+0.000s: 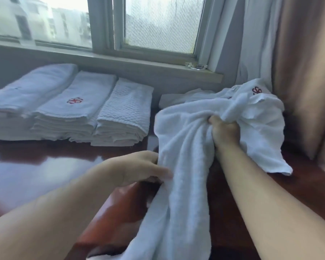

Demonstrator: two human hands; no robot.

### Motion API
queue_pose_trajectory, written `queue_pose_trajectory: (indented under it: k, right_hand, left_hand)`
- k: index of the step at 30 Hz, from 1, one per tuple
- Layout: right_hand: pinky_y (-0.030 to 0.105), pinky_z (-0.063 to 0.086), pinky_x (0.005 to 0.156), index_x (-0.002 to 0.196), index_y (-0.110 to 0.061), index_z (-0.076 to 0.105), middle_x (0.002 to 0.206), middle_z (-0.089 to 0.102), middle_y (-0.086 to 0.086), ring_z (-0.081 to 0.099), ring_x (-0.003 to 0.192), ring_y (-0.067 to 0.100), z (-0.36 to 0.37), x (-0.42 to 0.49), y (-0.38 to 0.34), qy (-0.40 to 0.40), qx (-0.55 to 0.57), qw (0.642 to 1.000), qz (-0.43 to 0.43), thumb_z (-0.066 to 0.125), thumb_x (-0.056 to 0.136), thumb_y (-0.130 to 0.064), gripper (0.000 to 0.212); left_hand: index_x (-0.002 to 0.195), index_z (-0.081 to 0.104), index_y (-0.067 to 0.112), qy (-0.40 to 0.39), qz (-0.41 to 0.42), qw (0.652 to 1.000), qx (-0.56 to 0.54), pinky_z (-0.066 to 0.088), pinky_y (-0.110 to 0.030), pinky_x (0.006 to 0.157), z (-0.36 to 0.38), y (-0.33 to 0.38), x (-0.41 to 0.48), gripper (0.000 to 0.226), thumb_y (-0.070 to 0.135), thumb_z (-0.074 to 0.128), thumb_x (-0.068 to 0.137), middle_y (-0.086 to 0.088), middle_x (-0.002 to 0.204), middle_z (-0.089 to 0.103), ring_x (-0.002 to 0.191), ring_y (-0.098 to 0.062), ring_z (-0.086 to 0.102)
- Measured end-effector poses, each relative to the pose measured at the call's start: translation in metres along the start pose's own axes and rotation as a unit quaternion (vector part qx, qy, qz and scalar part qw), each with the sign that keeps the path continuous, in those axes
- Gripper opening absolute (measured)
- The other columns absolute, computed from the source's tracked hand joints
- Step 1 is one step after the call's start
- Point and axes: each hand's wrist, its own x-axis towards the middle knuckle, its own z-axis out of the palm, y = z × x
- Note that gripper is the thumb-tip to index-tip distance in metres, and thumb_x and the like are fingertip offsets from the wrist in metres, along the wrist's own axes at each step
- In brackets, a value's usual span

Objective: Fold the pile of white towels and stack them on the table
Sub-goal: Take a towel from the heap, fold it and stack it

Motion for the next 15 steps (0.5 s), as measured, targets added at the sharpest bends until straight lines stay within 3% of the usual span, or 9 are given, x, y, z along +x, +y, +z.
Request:
queue_pose_trajectory:
  k: [2, 3, 5, 6, 7, 8, 10, 12, 15]
  right_hand:
    - [0.026, 0.057, 0.061, 0.093, -0.018, 0.072, 0.079, 0.077, -0.009, 0.075, 0.077, 0.013, -0.015, -0.001, -0.01, 0.032, 0.074, 0.997, 0.005, 0.07, 0.072, -0.024, 0.022]
    - [0.03, 0.058, 0.066, 0.094, -0.016, 0.072, 0.082, 0.078, -0.004, 0.075, 0.084, 0.018, -0.024, -0.003, -0.011, 0.014, 0.127, 0.992, 0.026, 0.071, 0.074, -0.023, 0.021]
    - [0.039, 0.057, 0.085, 0.113, -0.01, 0.071, 0.106, 0.076, 0.007, 0.07, 0.107, 0.027, -0.042, -0.014, -0.007, -0.127, 0.236, 0.96, 0.077, 0.071, 0.085, -0.032, 0.036]
    - [0.043, 0.053, 0.095, 0.128, -0.009, 0.065, 0.124, 0.07, 0.012, 0.064, 0.12, 0.029, -0.048, -0.025, -0.003, -0.229, 0.246, 0.936, 0.103, 0.071, 0.086, -0.045, 0.056]
    - [0.044, 0.049, 0.1, 0.14, -0.01, 0.056, 0.135, 0.064, 0.013, 0.06, 0.126, 0.029, -0.052, -0.037, 0.001, -0.32, 0.216, 0.915, 0.12, 0.072, 0.08, -0.06, 0.079]
    - [0.042, 0.048, 0.096, 0.145, -0.013, 0.052, 0.137, 0.063, 0.012, 0.061, 0.123, 0.027, -0.051, -0.052, 0.007, -0.386, 0.166, 0.897, 0.134, 0.075, 0.068, -0.071, 0.099]
    - [0.038, 0.043, 0.074, 0.136, -0.014, 0.057, 0.116, 0.071, 0.009, 0.067, 0.095, 0.022, -0.042, -0.077, 0.016, -0.444, 0.091, 0.879, 0.149, 0.083, 0.048, -0.077, 0.112]
    - [0.036, 0.039, 0.068, 0.121, -0.009, 0.067, 0.105, 0.071, 0.012, 0.065, 0.084, 0.024, -0.027, -0.094, 0.018, -0.45, 0.074, 0.88, 0.134, 0.09, 0.051, -0.065, 0.092]
    - [0.033, 0.056, 0.072, 0.11, -0.006, 0.074, 0.109, 0.074, 0.017, 0.073, 0.093, 0.028, -0.011, -0.105, 0.017, -0.413, 0.071, 0.9, 0.116, 0.086, 0.074, -0.029, 0.044]
  left_hand:
    - [0.115, 0.07, 0.015, 0.075, 0.025, 0.996, 0.029, 0.052, -0.046, 0.101, 0.005, 0.015, -0.005, 0.022, 0.013, 0.062, 0.095, -0.007, 0.113, 0.074, 0.105, -0.022, 0.069]
    - [0.114, 0.067, 0.021, 0.114, 0.05, 0.992, 0.021, 0.058, -0.041, 0.09, 0.006, 0.025, -0.006, 0.024, 0.008, 0.055, 0.097, 0.001, 0.103, 0.076, 0.096, -0.018, 0.071]
    - [0.106, 0.063, 0.022, 0.172, 0.114, 0.978, -0.014, 0.057, -0.028, 0.057, 0.006, 0.045, -0.009, 0.034, -0.002, 0.042, 0.096, 0.009, 0.076, 0.072, 0.067, -0.007, 0.068]
    - [0.104, 0.062, 0.022, 0.202, 0.145, 0.968, -0.021, 0.056, -0.027, 0.051, 0.006, 0.055, -0.009, 0.034, -0.003, 0.04, 0.096, 0.007, 0.073, 0.071, 0.063, -0.008, 0.068]
    - [0.103, 0.063, 0.021, 0.229, 0.174, 0.958, -0.018, 0.058, -0.031, 0.057, 0.005, 0.063, -0.008, 0.029, 0.0, 0.044, 0.097, 0.002, 0.081, 0.072, 0.07, -0.012, 0.07]
    - [0.103, 0.063, 0.021, 0.25, 0.197, 0.948, -0.008, 0.06, -0.037, 0.068, 0.005, 0.07, -0.006, 0.021, 0.006, 0.05, 0.097, -0.003, 0.09, 0.072, 0.08, -0.017, 0.071]
    - [0.1, 0.063, 0.022, 0.273, 0.217, 0.937, 0.009, 0.057, -0.045, 0.08, 0.005, 0.078, -0.002, 0.009, 0.015, 0.059, 0.095, -0.008, 0.097, 0.069, 0.087, -0.021, 0.068]
    - [0.106, 0.064, 0.019, 0.289, 0.205, 0.935, -0.015, 0.057, -0.052, 0.089, 0.005, 0.081, 0.001, 0.011, 0.016, 0.065, 0.096, -0.014, 0.105, 0.071, 0.097, -0.029, 0.07]
    - [0.118, 0.062, 0.007, 0.266, 0.182, 0.944, -0.072, 0.059, -0.047, 0.085, -0.001, 0.077, -0.002, 0.025, 0.021, 0.067, 0.097, -0.019, 0.111, 0.071, 0.099, -0.034, 0.071]
